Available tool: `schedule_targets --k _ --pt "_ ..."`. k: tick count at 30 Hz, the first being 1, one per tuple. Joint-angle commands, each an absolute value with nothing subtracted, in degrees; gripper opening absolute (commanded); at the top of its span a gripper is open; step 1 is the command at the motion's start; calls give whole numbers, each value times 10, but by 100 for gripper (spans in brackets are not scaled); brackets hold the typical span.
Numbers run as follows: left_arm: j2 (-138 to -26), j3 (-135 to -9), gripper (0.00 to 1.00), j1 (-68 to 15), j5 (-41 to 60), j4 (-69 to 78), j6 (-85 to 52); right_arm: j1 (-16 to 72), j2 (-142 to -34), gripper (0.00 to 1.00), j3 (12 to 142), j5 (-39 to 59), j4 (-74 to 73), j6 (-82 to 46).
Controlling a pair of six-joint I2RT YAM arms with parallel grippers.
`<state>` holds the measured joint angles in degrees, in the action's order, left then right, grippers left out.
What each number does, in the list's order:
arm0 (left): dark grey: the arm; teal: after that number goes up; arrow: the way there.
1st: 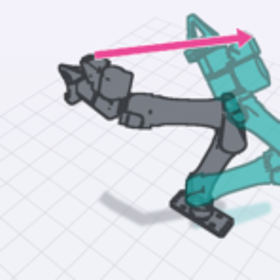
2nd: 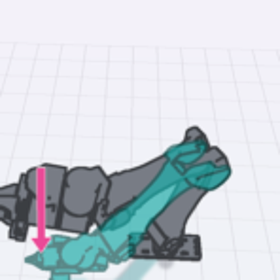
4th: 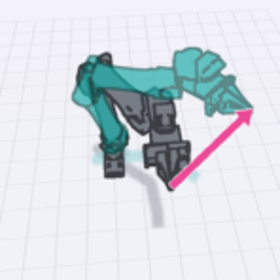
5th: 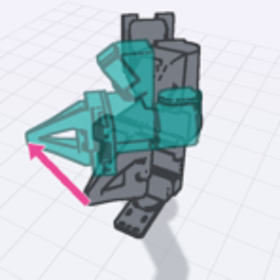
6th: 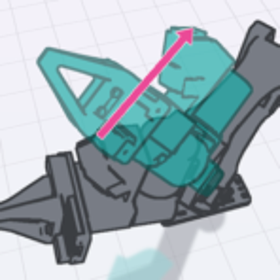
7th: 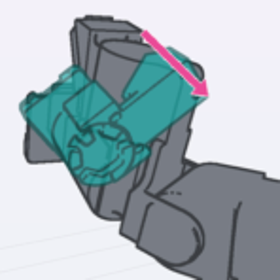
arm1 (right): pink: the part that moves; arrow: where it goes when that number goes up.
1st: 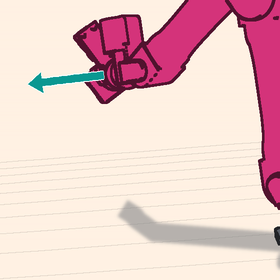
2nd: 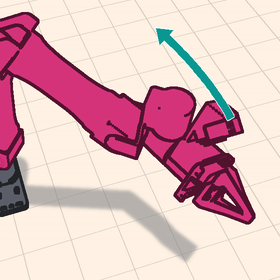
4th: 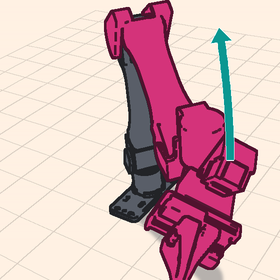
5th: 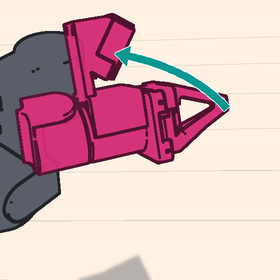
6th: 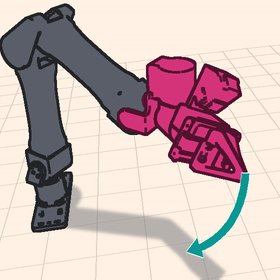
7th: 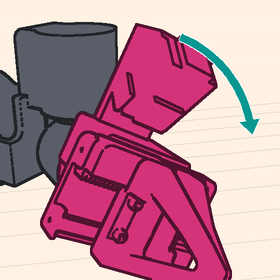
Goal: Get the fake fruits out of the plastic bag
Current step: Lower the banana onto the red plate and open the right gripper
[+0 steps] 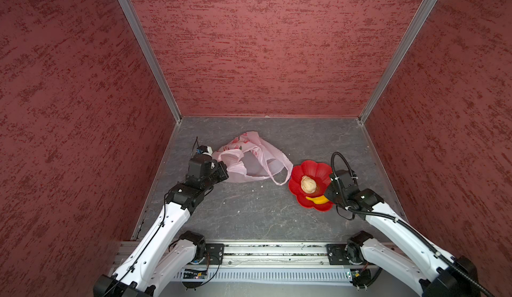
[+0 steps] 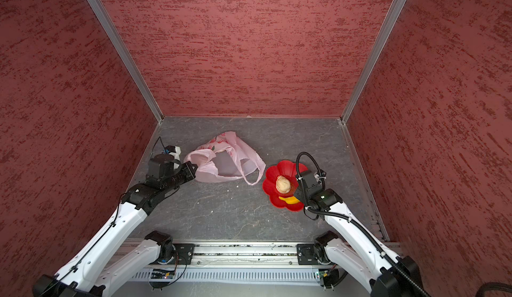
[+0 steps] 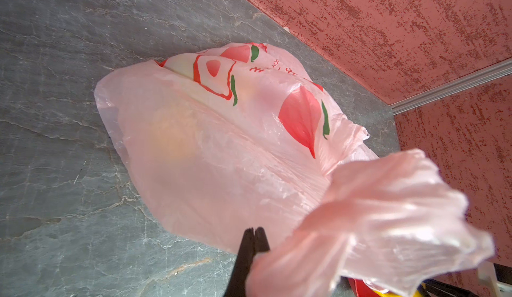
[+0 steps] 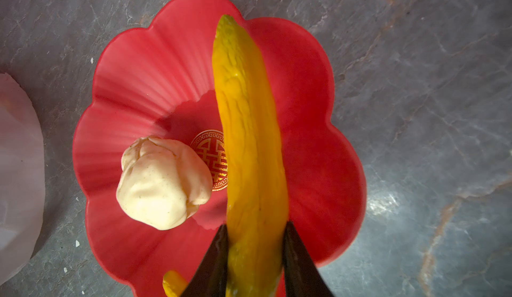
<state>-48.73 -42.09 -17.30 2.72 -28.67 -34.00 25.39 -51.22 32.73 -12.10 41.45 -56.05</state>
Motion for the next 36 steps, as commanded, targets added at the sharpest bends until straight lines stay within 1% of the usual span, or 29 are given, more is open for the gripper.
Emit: schedule_targets --k 1,23,28,36 --pt "-480 -422 0 -168 32 -290 -330 250 -504 17 312 -119 378 -590" --pt "-489 -414 0 -165 35 -289 -331 233 -551 19 274 -99 304 -585" --pt "-493 -413 0 -165 37 -286 -332 231 -559 21 271 -99 301 -583" --pt "-495 -412 0 -165 38 -284 -330 229 -569 28 265 -97 294 -585"
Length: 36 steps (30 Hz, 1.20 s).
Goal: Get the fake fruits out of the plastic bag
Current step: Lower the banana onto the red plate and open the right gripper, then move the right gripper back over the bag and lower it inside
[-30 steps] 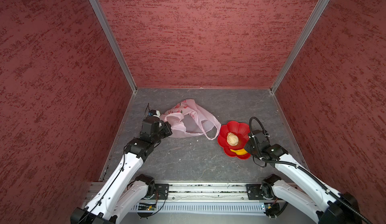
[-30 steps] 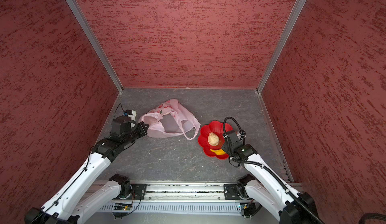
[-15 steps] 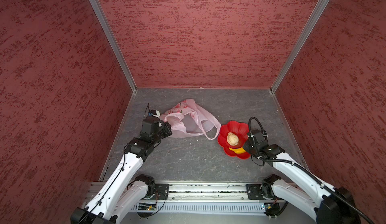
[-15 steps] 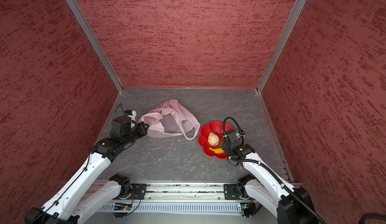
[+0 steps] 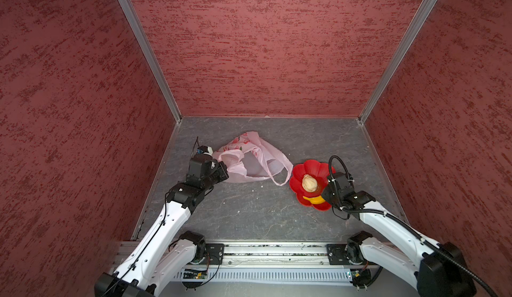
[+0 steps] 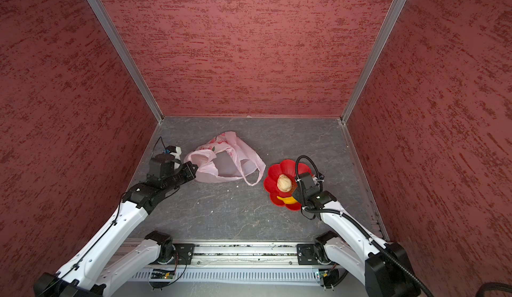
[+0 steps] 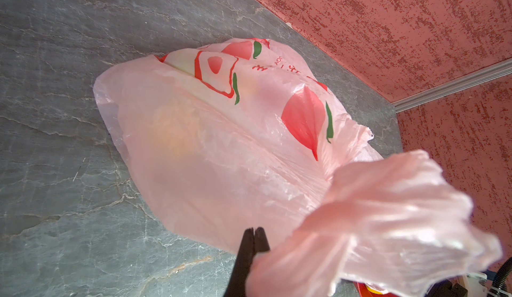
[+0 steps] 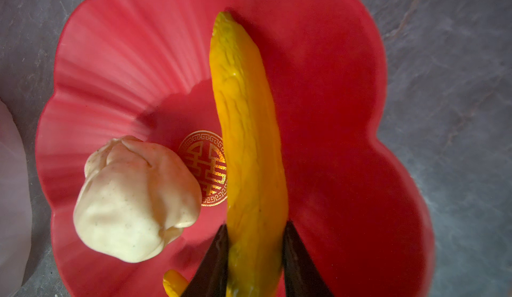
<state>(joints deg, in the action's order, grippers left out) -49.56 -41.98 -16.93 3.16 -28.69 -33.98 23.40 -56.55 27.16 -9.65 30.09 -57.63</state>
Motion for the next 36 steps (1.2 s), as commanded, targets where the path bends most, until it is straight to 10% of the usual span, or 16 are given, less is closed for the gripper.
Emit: schedule_targets --k 1,23,36 --pt "-495 -412 0 -165 37 -284 -330 229 -572 29 265 -97 294 -585" --pt "-478 -416 0 -157 41 -302 -328 228 -559 44 291 -110 319 -567" --pt "-422 -471 0 -171 60 -545 -327 298 -610 41 561 -42 312 -314"
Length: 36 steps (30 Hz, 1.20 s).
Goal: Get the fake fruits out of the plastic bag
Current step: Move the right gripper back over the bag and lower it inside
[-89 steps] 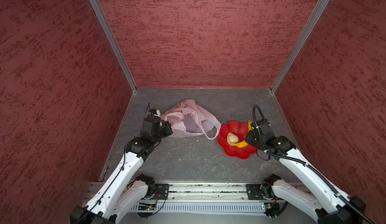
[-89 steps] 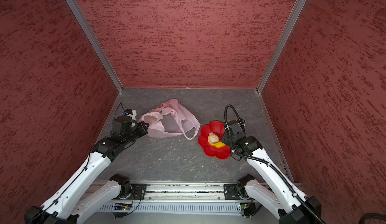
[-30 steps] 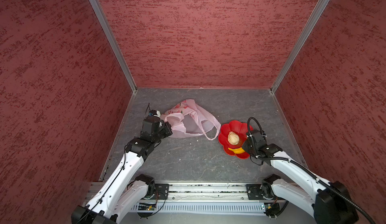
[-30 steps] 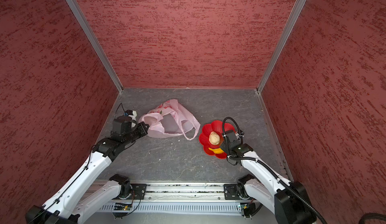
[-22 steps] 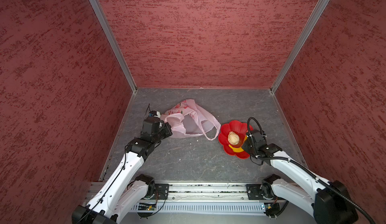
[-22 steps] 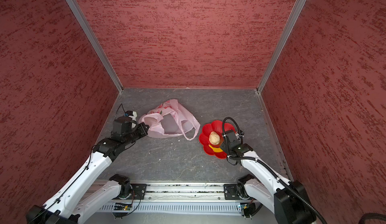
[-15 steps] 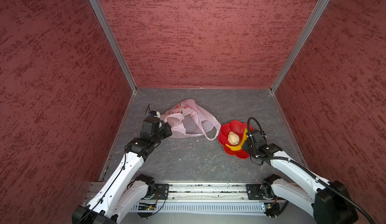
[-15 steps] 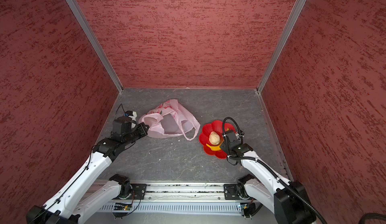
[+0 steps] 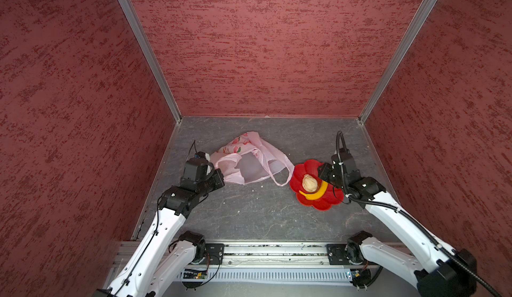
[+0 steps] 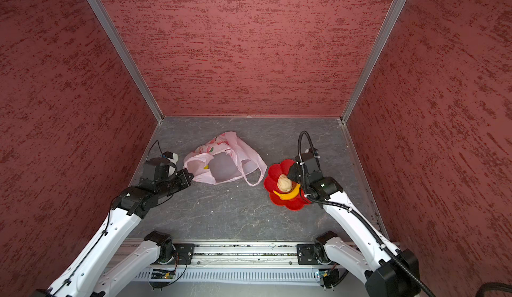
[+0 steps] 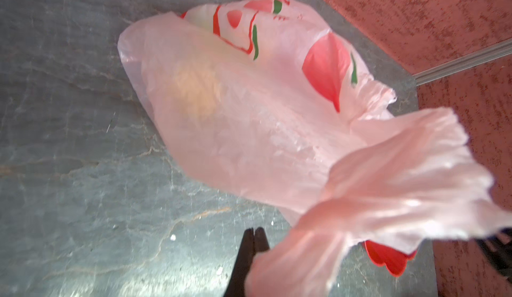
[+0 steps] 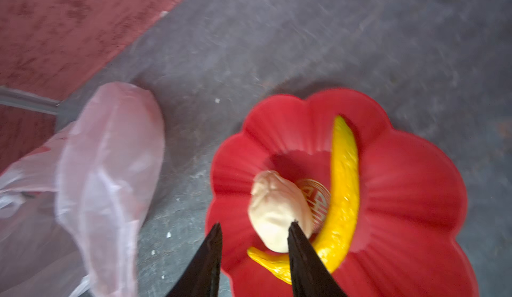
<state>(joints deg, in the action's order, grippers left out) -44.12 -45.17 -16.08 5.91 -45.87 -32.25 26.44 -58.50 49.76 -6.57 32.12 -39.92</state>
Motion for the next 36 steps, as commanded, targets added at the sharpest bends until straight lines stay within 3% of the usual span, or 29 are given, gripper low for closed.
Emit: schedule_targets --k 1,13,23,36 --pt "-416 -475 1 -179 58 -553 -335 315 -625 41 585 -38 312 -296" --pt "-423 -525 0 -202 -50 -722 -502 496 -829 43 759 41 189 -156" --pt "-400 -529 0 -219 -134 -783 -603 551 -1022 40 851 105 142 -160" --pt "-405 -520 0 -221 -130 -752 -590 596 -1096 40 927 79 181 -147"
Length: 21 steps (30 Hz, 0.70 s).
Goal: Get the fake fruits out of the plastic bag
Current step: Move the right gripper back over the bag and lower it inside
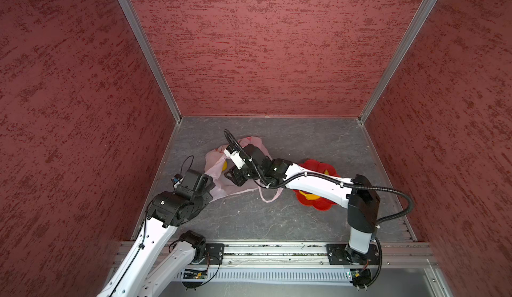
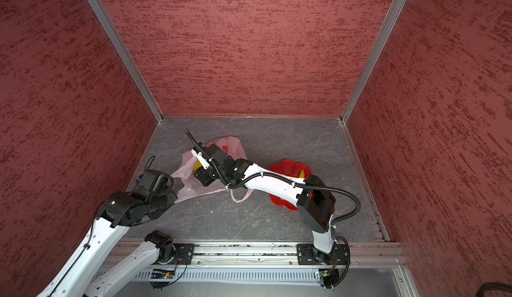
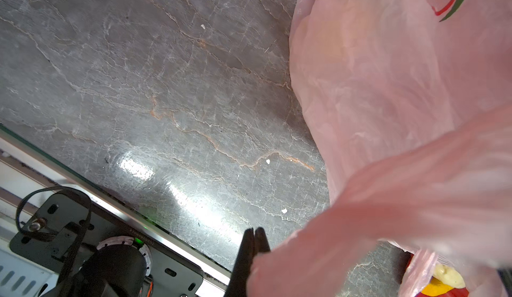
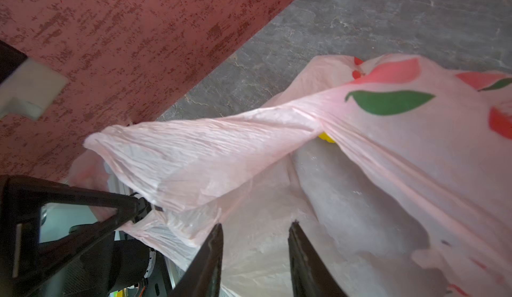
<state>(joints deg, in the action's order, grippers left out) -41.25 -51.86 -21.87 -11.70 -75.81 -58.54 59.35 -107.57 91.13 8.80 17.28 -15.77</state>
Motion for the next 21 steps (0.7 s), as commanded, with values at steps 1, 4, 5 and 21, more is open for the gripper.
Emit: schedule_targets --k 1,4,5,21 --pt "-402 -520 0 -221 -130 -753 -590 596 -1102 40 930 74 184 -152" --pt "-391 -520 0 -221 -134 -759 -592 596 -1123 40 939 48 190 -168" --pt "-387 -520 0 -220 -135 -761 -592 596 -1129 40 940 42 189 -172" --pt "-379 -517 0 -220 -135 -728 -578 595 -1175 26 906 19 127 -186"
